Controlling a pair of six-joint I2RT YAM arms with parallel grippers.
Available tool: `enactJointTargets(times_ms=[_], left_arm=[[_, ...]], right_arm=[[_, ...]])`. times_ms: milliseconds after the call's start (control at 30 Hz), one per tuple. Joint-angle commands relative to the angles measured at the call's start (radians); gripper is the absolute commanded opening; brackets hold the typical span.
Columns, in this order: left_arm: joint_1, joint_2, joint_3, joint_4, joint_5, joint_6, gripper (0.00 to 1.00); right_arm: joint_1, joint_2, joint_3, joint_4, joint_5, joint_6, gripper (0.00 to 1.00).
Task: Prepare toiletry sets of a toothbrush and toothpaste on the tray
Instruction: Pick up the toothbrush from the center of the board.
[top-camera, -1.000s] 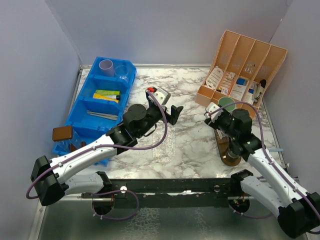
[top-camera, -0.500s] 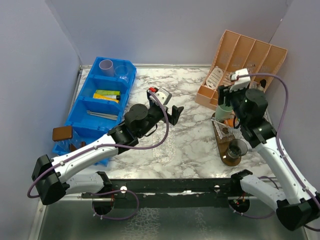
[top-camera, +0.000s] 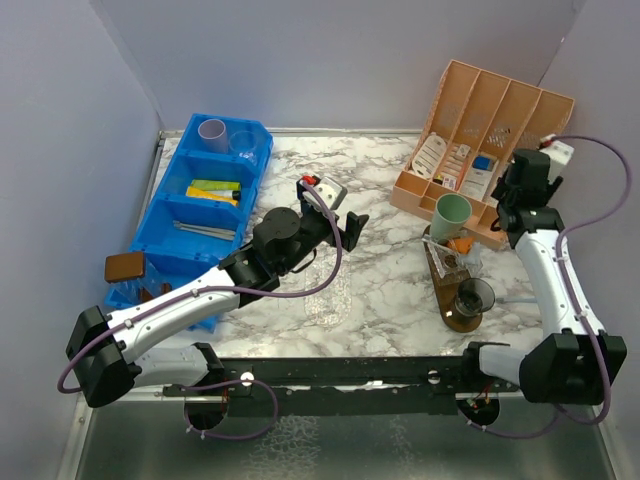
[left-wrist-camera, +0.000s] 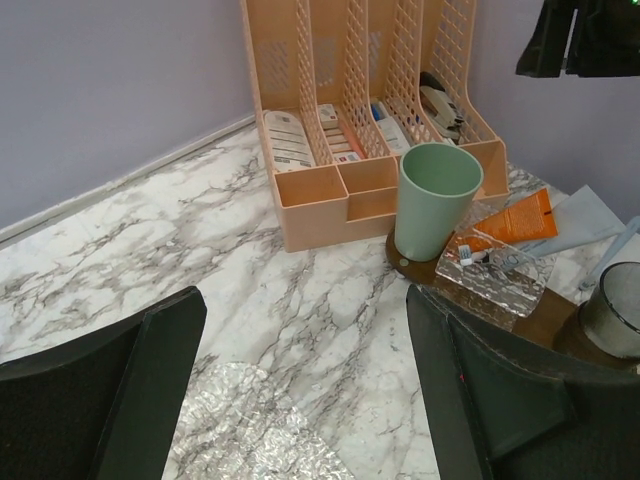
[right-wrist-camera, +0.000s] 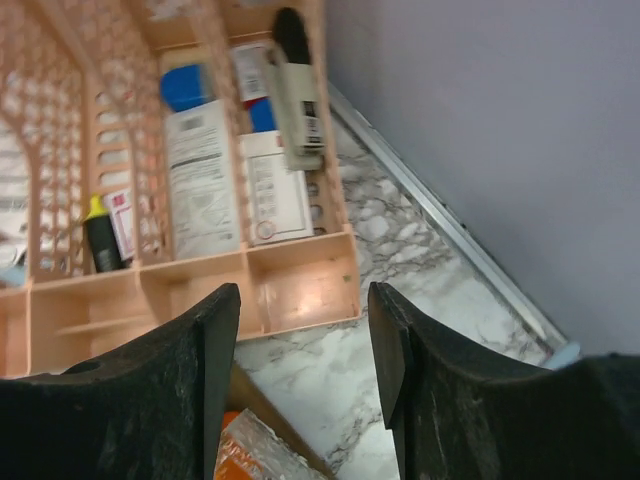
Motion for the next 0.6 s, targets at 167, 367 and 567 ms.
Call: enactJointTargets(times_ms=[167, 367, 567], left_arm=[[0.003, -0.012, -0.014, 0.036, 0.024, -0.021, 0.85], [0.0, -0.01, -0.014, 0.038, 0.042, -0.033, 0.85], [0.0, -0.004, -0.014, 0.036, 0.04, -0.033, 0.85]], right_arm=[[-0.328, 0.147, -0.054, -0.361, 0.028, 0.631, 0.5], [-0.408, 0.22, -0.135, -0.427, 0.008, 0.779, 0.46], [-0.438, 0.213, -0.212, -0.437, 0.061, 0.875, 0.44]])
